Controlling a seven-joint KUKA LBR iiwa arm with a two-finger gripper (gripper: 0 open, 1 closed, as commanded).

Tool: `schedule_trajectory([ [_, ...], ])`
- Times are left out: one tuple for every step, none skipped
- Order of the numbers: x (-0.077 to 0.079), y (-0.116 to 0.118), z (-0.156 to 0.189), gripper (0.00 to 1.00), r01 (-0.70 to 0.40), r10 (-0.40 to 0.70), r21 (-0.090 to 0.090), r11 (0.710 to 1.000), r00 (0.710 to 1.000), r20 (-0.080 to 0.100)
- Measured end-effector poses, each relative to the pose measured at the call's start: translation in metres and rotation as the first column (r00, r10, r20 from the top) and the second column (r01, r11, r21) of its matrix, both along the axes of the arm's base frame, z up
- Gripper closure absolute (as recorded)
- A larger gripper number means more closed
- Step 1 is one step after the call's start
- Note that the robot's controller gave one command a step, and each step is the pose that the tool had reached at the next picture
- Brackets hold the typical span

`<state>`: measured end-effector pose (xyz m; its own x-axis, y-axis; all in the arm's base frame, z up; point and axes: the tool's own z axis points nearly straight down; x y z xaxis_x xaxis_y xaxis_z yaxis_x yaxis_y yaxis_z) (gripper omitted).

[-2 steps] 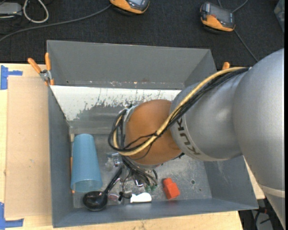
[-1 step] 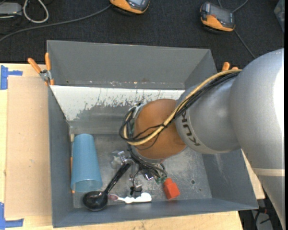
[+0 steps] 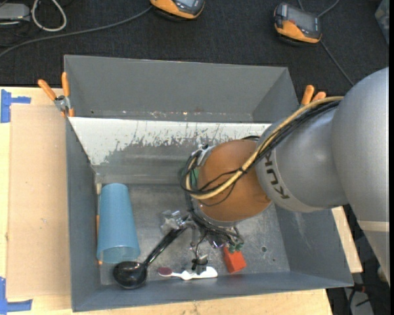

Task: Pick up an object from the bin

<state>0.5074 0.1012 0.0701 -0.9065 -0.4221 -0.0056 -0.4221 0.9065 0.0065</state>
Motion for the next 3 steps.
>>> schedule_trajectory([
  [0.015, 0.025, 0.006, 0.00, 0.084, -0.084, -0.002, 0.996, 0.996, -0.005],
  [0.003, 0.004, 0.003, 0.00, -0.184, 0.184, -0.002, 0.983, 0.983, -0.004],
  [0.026, 0.018, 0.012, 0.00, 0.046, -0.046, 0.002, 0.999, 0.999, -0.002],
])
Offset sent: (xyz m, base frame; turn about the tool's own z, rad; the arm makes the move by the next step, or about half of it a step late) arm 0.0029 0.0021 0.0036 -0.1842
